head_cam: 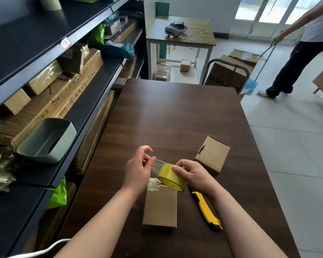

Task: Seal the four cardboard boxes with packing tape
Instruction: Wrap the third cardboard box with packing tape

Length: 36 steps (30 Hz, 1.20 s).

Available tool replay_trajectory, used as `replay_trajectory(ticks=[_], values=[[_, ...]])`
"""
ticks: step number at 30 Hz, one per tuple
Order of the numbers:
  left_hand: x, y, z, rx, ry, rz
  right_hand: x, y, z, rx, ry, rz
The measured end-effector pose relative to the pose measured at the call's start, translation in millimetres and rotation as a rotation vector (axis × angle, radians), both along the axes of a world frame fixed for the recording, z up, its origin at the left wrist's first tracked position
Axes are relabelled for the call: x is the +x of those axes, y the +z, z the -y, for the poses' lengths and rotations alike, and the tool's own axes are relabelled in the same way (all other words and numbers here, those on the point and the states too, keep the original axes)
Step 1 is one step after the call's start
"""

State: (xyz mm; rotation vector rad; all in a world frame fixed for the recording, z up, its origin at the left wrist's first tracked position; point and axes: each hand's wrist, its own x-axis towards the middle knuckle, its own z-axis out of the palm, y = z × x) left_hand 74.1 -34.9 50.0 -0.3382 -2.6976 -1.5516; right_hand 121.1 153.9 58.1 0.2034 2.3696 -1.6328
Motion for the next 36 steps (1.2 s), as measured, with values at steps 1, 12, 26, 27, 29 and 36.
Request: replay_trajectory(ticks=[1,12,26,27,29,36], values=[[-1,-3,2,0.006,0.038,0.004,-1,2,-2,0.029,-0.004,0.007],[14,-45,7,-0.016,0.204,0.138,5,-18,-23,0.325,-0.056,0.003],[17,-67,9,-0.156,0.229,0.074,6,-35,-36,0.649,0.003,0.002],[17,-69,10,-0.165,0.224,0.077,6,-37,-37,0.597,-0.002,0.014],[17,-73,11,-0.177,0.21,0.091,6,-40,-40,0.537,-0.018,0.025],[22,-90,10,-0.274,0.195,0.138,5,-54,-37,0.711,-0.011,0.032]])
